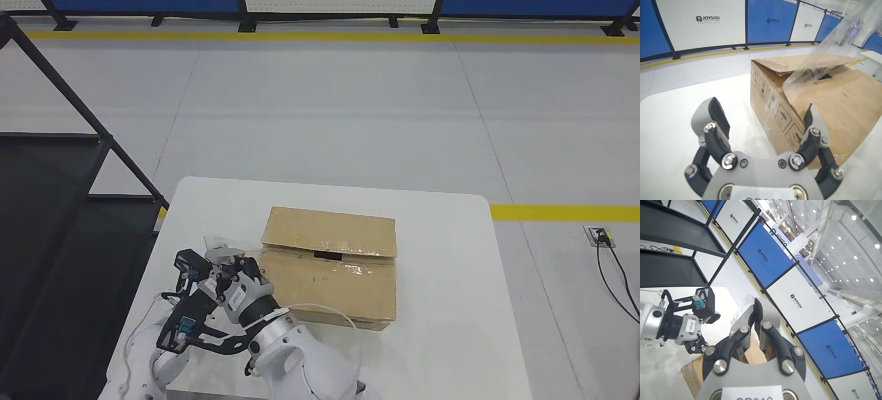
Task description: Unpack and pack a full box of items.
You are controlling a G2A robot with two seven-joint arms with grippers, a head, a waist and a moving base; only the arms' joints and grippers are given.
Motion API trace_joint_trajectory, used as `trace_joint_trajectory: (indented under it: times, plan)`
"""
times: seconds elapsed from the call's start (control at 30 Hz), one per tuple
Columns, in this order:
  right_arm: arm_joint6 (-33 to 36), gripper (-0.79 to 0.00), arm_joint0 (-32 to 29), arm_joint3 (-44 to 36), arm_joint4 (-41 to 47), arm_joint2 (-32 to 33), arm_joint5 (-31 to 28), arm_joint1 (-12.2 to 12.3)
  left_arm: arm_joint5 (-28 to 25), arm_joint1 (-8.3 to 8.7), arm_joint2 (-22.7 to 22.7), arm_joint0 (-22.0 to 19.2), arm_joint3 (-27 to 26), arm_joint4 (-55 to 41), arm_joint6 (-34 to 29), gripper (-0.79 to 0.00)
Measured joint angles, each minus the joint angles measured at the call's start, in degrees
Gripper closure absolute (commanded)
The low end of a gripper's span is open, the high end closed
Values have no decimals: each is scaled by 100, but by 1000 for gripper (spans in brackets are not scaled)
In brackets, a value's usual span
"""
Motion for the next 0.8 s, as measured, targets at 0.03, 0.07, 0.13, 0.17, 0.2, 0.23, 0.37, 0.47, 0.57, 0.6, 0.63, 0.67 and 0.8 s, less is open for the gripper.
trace_joint_trajectory:
  times: [0.03, 0.07, 0.13, 0.17, 0.2, 0.23, 0.37, 0.47, 0.57, 0.6, 0.63, 0.67, 0.8]
  plan:
    - [33, 0, 41, 35, 19, -7, -35, -16, 1, 1, 0, -1, 6, -4, 5, -785]
    - [57, 0, 70, 66, 31, -12, -49, -29, 6, 1, -1, -1, 10, -12, 13, -785]
    - [131, 0, 117, 125, 63, -7, -35, -57, 50, -2, -20, 3, 14, -79, 80, -785]
    - [170, 0, 123, 138, 87, 10, -5, -68, 70, -4, -35, 9, 6, -121, 120, -785]
    - [214, 0, 122, 143, 110, 36, 38, -77, 83, -5, -56, 20, -10, -168, 163, -785]
    - [272, 0, 109, 135, 118, 77, 108, -85, 80, -3, -88, 41, -40, -224, 206, -785]
    - [260, 0, -11, 35, 137, 238, 189, -75, 31, 23, -206, 140, -194, -224, 239, -785]
    - [160, 0, -153, -111, 115, 377, 111, -39, -50, 47, -263, 204, -316, -110, 225, -785]
    - [30, 0, -301, -274, 108, 522, -3, 3, -105, 62, -293, 238, -411, -47, 223, -785]
    - [-7, 0, -346, -328, 123, 569, -30, 15, -151, 65, -300, 244, -437, -58, 223, -785]
    - [-80, 0, -403, -398, 174, 628, -79, 29, -231, 72, -320, 248, -462, -92, 216, -785]
    - [-165, 0, -440, -442, 240, 674, -140, 41, -277, 79, -343, 249, -476, -107, 196, -785]
    - [-503, 0, -497, -558, 422, 883, -496, 95, -171, 92, -377, 225, -511, 6, 94, -785]
